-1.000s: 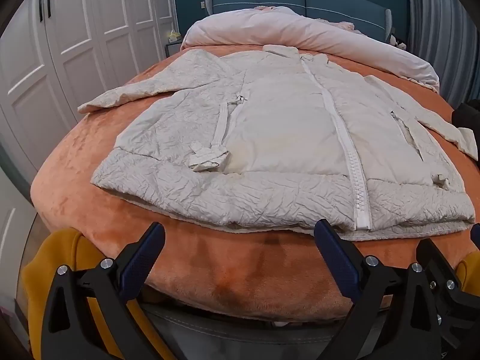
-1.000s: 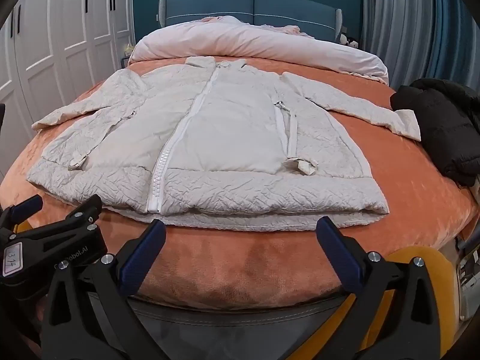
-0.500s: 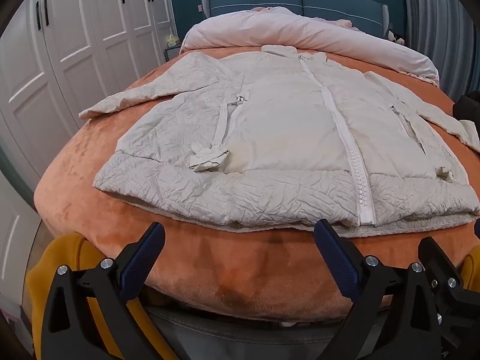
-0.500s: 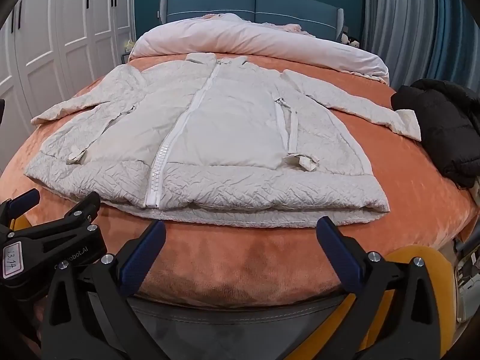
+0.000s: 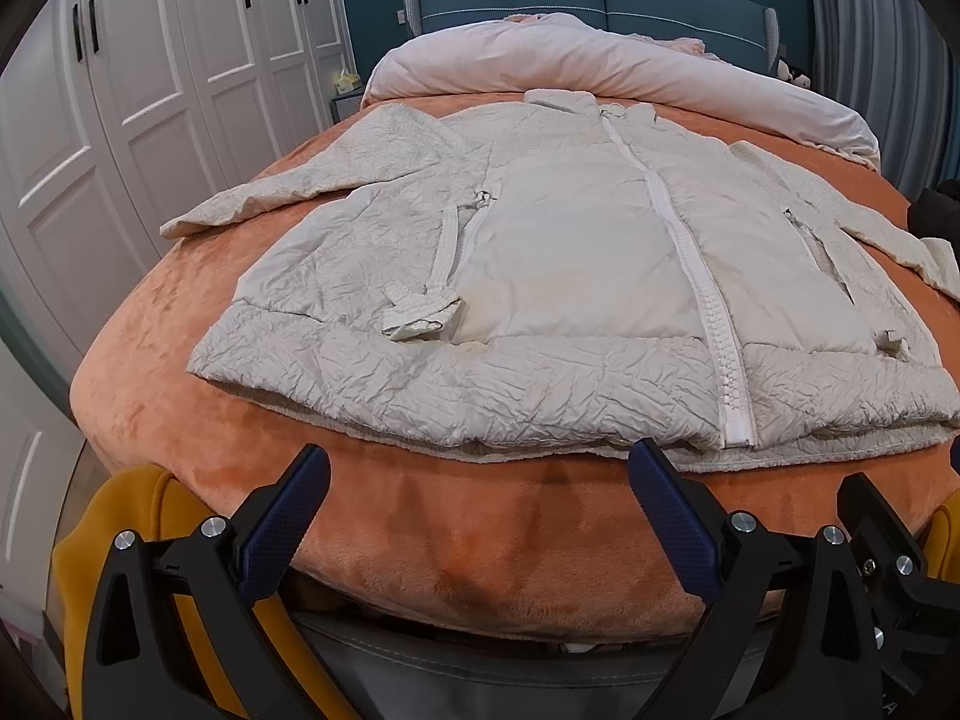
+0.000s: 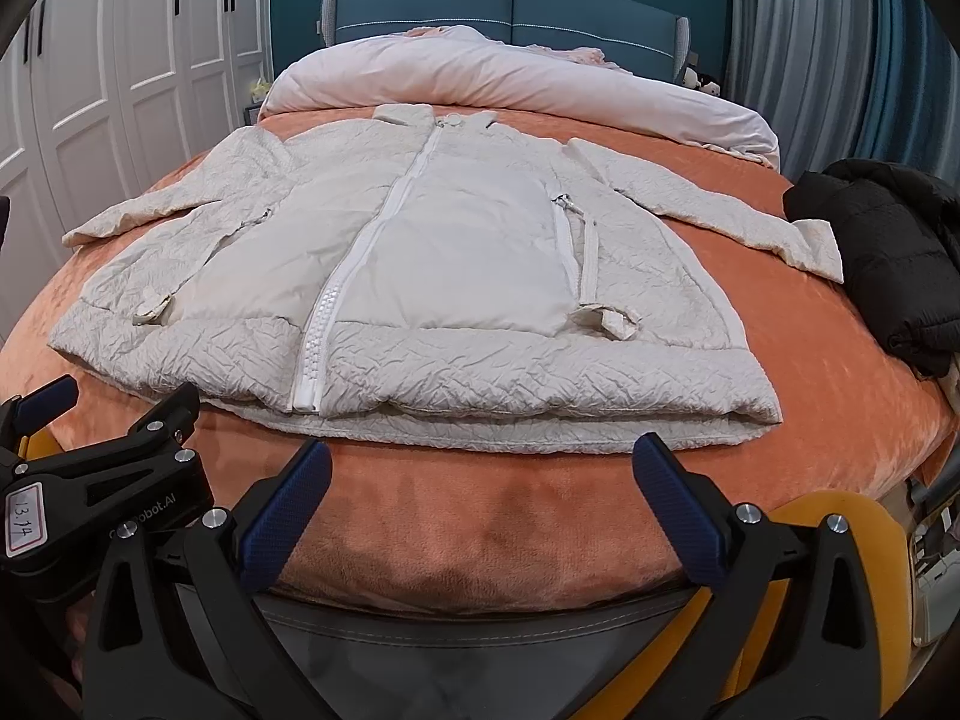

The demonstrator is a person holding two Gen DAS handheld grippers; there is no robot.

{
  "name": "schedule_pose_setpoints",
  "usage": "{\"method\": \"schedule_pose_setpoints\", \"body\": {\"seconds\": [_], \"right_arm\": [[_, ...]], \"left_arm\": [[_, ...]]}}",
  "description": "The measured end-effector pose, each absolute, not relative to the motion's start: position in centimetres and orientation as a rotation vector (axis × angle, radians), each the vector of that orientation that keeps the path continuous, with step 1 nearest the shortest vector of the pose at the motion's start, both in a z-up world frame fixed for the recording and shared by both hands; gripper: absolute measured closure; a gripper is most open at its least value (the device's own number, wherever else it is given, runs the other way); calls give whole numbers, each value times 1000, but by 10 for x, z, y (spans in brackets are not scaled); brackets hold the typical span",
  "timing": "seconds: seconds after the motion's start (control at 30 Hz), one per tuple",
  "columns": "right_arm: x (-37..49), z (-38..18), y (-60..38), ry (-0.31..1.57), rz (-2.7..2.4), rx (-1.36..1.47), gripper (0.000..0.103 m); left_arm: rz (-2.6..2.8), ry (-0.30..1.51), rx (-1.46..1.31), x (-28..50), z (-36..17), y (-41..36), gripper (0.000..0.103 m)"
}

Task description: Fold large clothes

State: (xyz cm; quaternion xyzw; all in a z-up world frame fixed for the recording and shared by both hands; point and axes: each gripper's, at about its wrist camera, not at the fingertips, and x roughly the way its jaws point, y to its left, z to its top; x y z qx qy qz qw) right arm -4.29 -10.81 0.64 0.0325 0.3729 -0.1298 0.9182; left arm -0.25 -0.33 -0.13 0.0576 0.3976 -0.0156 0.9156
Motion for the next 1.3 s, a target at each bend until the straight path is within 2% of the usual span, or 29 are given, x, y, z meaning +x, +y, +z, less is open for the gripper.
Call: {"method": "schedule_pose_setpoints", "body": {"seconds": [1.3], "right_arm": [[-43, 3, -107, 774, -264, 61, 5]], "left_arm": [[-31, 823, 120, -4, -5, 0, 6]]}}
